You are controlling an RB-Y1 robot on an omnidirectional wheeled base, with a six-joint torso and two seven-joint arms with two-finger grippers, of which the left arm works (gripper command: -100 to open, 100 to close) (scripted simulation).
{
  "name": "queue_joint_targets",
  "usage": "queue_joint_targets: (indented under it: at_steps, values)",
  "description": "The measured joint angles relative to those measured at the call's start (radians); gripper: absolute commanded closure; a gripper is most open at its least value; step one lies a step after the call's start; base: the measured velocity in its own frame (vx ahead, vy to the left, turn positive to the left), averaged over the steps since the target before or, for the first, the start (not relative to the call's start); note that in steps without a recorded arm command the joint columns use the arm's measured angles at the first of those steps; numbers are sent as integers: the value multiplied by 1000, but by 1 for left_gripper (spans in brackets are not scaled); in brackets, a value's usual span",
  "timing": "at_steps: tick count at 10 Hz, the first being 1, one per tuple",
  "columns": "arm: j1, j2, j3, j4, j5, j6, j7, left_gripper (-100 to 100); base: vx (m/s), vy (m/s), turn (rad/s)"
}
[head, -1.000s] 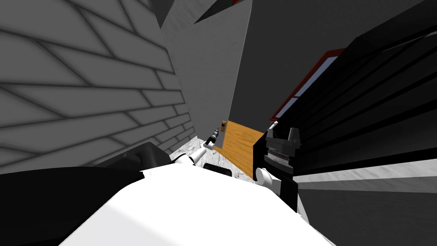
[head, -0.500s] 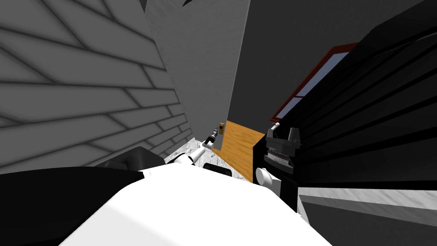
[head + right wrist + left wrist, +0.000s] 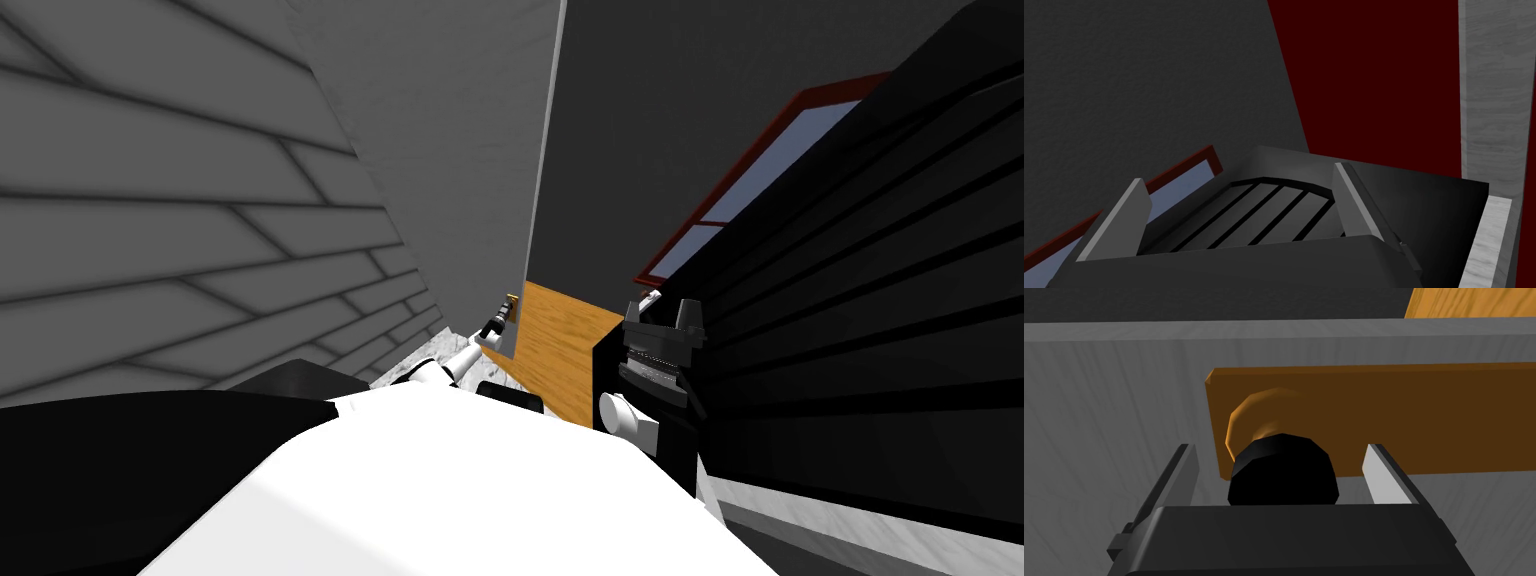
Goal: Push the door open
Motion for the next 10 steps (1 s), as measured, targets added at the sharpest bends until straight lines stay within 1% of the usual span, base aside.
queue_joint_targets:
  at_steps: [2,5,6,8,9,10]
  values:
    - [-3,1,0,-1,0,-2,0,100,-27,10,-8]
    - [1,1,-1,3,0,1,0,100,-10,2,2]
    - [2,1,-1,3,0,2,0,100,83,-71,22]
    - [16,11,8,-3,4,15,-3,100,160,-116,57]
    - [18,13,16,-3,6,14,-5,100,152,-94,47]
    - [9,15,23,11,8,4,-7,100,156,-105,41]
